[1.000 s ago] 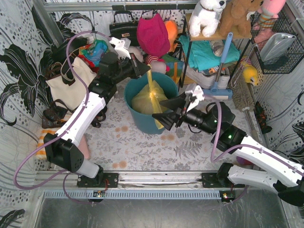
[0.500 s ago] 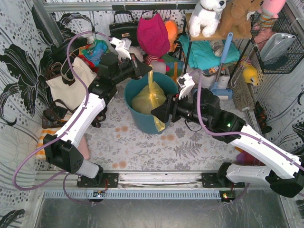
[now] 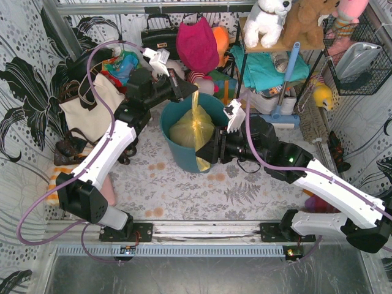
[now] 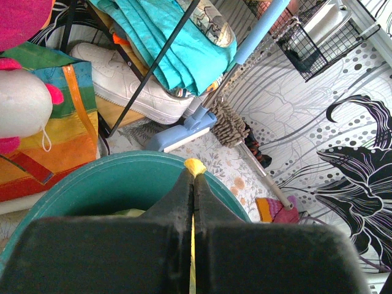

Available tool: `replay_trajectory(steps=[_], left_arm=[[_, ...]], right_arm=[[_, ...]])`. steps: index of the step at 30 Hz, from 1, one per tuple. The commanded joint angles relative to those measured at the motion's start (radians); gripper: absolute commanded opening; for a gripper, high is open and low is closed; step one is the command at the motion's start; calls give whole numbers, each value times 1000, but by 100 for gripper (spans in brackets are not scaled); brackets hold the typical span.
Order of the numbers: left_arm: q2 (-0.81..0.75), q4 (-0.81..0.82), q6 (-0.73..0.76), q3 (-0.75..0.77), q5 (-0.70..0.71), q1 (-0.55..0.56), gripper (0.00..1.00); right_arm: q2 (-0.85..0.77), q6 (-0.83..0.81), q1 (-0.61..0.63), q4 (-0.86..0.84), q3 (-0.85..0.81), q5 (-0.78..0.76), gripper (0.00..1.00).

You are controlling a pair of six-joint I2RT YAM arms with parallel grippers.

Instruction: Tie the trash bag

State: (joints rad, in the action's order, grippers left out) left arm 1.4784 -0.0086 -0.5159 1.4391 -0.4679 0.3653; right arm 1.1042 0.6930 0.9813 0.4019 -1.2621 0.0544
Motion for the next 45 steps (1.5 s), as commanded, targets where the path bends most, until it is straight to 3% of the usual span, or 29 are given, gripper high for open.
replay_trajectory(steps=[1,9,16,22,26,28,31,32,33,35,39,45], left_arm=[[8,64,-12,-11,-24,-3,0],[1,68,-12,-20,-23,-4,0],[5,79,-23,-22,-30,-3,0],[6,86,-30,-22,-37,-4,0],[11,88,-32,-19,-39,-3,0],[14,88,-32,-17,-39,-4,0],[19,89,-32,-16,-40,-3,0],[19,90,-32,-14,-40,-3,0],[20,87,-32,-13,-41,-4,0],[22,83,-28,-11,-42,-4,0],[20,83,-26,-11,-43,-5,0],[19,68,-18,-5,-44,-3,0]], right_arm=[[35,31,5,-55,9,68,47],[112,45,4,-91,7,143,54],[163,43,4,-128,8,204,54],[171,68,5,-164,31,237,30],[151,66,5,-161,43,230,7],[135,65,4,-157,53,219,2],[111,68,4,-141,72,198,1],[103,68,4,-130,75,189,5],[95,69,3,-118,82,178,18],[77,75,5,-93,95,147,21],[44,86,5,-85,116,88,2],[40,68,4,22,66,-26,0]])
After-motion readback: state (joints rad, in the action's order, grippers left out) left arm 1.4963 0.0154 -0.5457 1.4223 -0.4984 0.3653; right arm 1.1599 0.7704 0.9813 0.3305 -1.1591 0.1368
